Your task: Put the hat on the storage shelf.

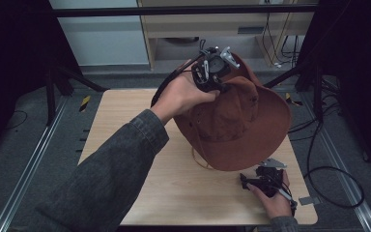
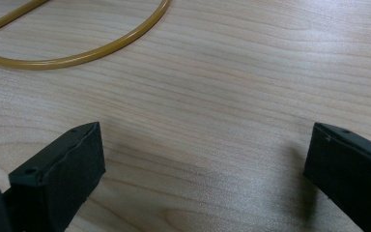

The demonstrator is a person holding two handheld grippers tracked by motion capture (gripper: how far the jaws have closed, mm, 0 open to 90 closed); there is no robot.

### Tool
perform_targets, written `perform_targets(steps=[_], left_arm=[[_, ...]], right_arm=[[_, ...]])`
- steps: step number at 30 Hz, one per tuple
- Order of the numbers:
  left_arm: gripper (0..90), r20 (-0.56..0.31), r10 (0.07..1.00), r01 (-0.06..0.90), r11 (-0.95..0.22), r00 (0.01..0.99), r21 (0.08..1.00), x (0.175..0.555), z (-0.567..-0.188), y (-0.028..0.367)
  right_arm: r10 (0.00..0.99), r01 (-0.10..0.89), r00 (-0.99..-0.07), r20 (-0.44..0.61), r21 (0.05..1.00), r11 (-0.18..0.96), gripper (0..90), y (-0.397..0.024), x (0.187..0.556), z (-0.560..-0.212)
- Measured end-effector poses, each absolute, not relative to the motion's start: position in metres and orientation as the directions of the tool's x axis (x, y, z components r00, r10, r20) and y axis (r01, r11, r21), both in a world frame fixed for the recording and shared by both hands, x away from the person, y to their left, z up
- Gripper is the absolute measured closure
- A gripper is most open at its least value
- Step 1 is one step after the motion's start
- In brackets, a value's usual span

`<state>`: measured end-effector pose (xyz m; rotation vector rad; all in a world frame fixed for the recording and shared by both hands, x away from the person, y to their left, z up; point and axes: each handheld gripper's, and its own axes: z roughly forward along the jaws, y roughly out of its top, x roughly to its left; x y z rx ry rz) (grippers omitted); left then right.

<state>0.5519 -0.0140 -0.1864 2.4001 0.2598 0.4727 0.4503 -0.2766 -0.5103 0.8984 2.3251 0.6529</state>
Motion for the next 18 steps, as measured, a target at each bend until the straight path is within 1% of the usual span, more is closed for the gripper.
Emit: perform_targets(steps=[18], left_arm=[[88.3, 0.259, 0.298, 0.075, -0.775, 0.919, 0.628, 0.561, -0.203, -0.027]], right_arm=[[0.716, 0.445, -0.620, -0.320, 0.609, 0.657, 0.7, -0.277, 0.450, -0.510]])
